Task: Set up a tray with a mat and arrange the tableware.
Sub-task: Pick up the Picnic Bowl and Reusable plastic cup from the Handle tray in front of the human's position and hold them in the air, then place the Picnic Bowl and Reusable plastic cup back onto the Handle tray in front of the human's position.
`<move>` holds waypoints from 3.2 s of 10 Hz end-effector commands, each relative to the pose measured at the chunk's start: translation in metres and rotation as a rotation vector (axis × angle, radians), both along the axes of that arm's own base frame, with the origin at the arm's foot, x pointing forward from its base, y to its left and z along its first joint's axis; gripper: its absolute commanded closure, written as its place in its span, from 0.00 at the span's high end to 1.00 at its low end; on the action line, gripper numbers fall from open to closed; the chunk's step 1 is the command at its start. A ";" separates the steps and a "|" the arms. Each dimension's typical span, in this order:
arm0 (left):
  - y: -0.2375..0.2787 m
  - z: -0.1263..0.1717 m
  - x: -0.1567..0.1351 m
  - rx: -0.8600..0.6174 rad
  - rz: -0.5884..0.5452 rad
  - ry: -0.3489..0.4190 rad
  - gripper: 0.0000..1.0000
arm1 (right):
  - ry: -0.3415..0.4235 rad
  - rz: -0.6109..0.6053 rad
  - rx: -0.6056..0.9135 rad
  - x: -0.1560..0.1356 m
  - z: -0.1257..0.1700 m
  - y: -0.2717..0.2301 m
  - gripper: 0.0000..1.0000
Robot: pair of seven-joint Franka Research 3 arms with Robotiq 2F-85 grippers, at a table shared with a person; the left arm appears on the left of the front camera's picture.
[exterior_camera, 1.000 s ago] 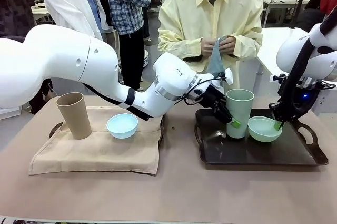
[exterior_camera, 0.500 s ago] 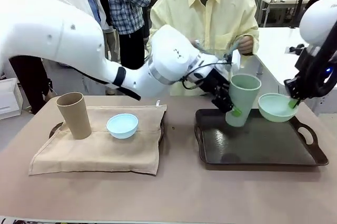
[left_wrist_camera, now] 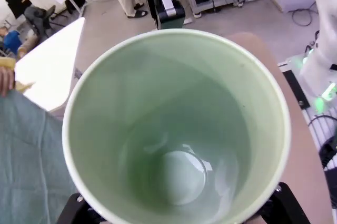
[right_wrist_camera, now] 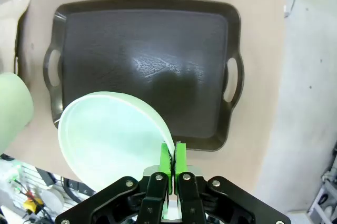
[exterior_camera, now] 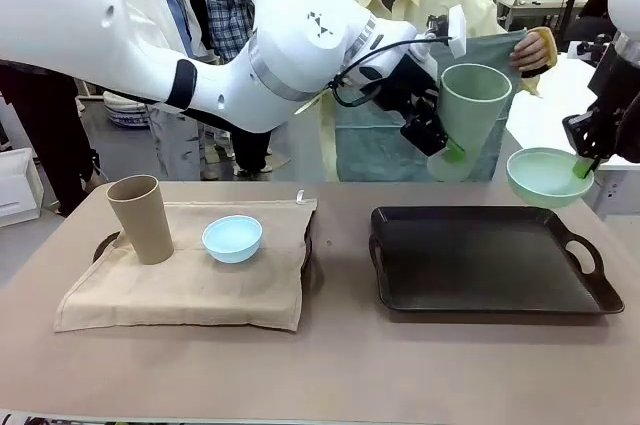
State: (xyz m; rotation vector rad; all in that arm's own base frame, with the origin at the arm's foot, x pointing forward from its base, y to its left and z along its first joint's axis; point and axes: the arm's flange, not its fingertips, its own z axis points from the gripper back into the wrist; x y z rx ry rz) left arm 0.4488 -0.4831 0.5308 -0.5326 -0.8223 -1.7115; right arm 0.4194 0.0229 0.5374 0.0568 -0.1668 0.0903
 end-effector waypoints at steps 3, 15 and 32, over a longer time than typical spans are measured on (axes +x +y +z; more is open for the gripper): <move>-0.004 -0.003 0.002 -0.001 -0.018 -0.010 0.19 | 0.012 -0.005 0.002 0.003 -0.005 -0.005 0.00; -0.004 -0.003 0.002 -0.001 -0.018 -0.010 0.19 | 0.012 -0.005 0.002 0.003 -0.005 -0.005 0.00; -0.004 -0.003 0.002 -0.001 -0.018 -0.010 0.19 | 0.012 -0.005 0.002 0.003 -0.005 -0.005 0.00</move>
